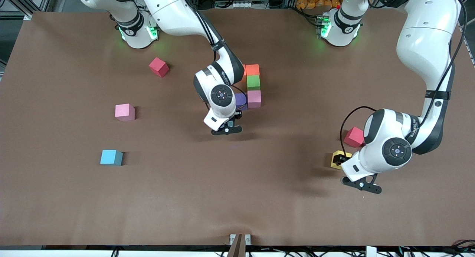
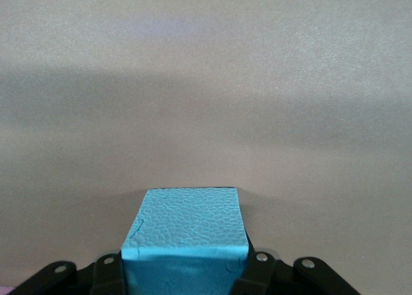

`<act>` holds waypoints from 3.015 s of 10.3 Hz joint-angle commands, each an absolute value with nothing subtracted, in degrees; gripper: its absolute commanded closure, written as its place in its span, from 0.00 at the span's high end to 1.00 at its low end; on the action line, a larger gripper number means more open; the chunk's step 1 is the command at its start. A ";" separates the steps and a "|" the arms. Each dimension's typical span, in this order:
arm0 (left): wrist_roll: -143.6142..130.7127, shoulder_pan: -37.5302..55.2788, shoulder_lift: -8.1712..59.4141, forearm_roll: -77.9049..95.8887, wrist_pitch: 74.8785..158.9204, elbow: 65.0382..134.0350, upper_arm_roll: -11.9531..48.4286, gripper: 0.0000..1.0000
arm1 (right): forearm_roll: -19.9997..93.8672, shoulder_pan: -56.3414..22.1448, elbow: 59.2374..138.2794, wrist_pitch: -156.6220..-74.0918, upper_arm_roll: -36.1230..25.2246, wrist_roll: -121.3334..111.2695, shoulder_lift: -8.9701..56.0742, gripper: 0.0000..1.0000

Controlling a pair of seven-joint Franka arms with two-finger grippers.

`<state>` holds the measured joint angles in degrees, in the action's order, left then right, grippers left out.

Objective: Form number 2 with 11 blocks

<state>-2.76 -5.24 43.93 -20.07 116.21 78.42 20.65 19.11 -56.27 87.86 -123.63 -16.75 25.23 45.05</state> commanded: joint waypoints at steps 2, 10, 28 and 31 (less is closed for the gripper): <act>-6.67 -5.97 44.65 -19.07 117.86 80.59 20.48 1.00 | 19.42 -57.74 90.44 -124.19 -17.14 24.96 42.89 0.00; -12.30 -6.59 43.95 -18.81 118.12 84.11 20.83 1.00 | 19.34 -57.74 93.08 -124.45 -17.14 24.87 40.78 0.00; -9.84 -6.16 46.58 -21.45 121.29 85.25 20.74 0.45 | 18.81 -42.47 92.81 -118.13 -17.93 25.75 33.93 1.00; -10.54 -3.53 46.58 -21.71 121.29 84.82 20.57 0.39 | 18.11 -40.53 92.72 -117.86 -23.53 22.44 34.27 1.00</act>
